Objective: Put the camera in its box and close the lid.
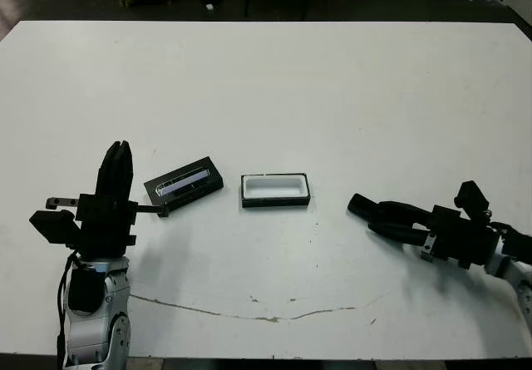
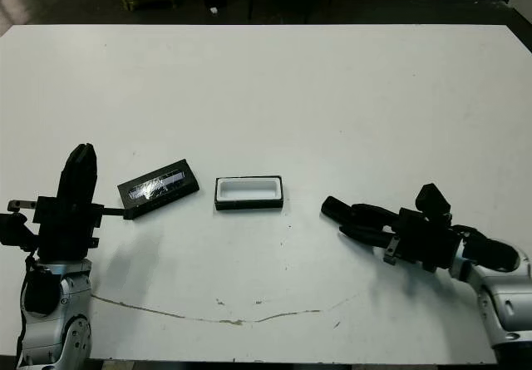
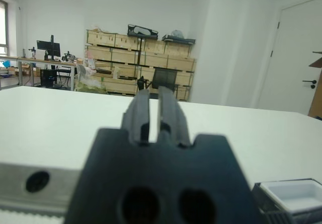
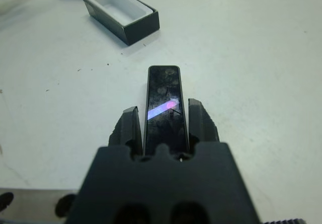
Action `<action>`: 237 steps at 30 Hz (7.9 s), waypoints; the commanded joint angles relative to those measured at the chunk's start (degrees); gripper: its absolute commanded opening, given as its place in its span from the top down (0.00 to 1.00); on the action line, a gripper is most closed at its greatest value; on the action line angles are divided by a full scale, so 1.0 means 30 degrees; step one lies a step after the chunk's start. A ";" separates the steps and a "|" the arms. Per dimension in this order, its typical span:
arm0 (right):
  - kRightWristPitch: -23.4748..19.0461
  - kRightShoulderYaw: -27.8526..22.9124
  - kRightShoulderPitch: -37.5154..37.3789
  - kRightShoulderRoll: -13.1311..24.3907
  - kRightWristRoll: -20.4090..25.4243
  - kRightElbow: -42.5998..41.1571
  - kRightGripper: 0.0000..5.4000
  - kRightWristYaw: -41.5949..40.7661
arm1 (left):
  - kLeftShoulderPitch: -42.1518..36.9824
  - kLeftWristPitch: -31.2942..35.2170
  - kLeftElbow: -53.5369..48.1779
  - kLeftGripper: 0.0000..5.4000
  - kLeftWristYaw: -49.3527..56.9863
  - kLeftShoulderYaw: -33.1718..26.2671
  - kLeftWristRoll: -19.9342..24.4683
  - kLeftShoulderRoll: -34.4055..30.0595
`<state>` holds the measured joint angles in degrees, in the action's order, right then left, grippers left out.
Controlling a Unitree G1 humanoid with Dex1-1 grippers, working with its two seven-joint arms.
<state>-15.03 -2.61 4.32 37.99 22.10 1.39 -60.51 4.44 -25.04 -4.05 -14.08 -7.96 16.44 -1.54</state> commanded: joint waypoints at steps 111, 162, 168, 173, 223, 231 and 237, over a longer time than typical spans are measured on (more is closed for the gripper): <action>0.0776 0.8068 1.4022 -0.8404 -0.8590 0.9853 0.78 -0.2214 | 0.0510 -0.0047 0.0589 1.00 0.0197 0.0305 -0.0046 0.0294; 0.1928 -0.2977 0.1040 -0.5809 -0.1377 -0.5206 0.65 0.7507 | -0.0355 0.1307 -0.1413 1.00 0.0234 -0.1333 -0.1615 -0.2792; -0.1009 -0.5111 -0.2794 -0.6223 0.2174 -0.9031 0.91 0.9923 | -0.0774 0.5726 -0.4181 1.00 -0.1198 -0.1512 -0.0934 -0.5800; -0.1172 -0.5988 -0.3662 -0.5568 0.3432 -0.8945 1.00 0.9804 | -0.1652 0.9577 -0.4943 1.00 -0.2823 -0.1730 0.0428 -0.8079; -0.1512 -0.5305 -0.4108 -0.5244 0.4464 -0.9048 1.00 1.0937 | -0.8519 1.0218 0.8087 0.00 -1.8418 0.3984 -0.0660 -1.2252; -0.1407 -0.5309 -0.4161 -0.5222 0.4518 -0.9047 1.00 1.0786 | -0.8741 0.9650 0.9061 0.00 -1.8798 0.4257 -0.1001 -1.2063; -0.1427 -0.5315 -0.4169 -0.5274 0.4668 -0.9016 1.00 1.0726 | -0.8710 1.0030 0.8936 0.00 -1.8840 0.4645 -0.1422 -1.2122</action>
<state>-18.48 -18.61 -7.24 21.71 35.94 -25.92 -28.33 -22.40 4.26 22.38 -70.73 5.08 13.44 -37.91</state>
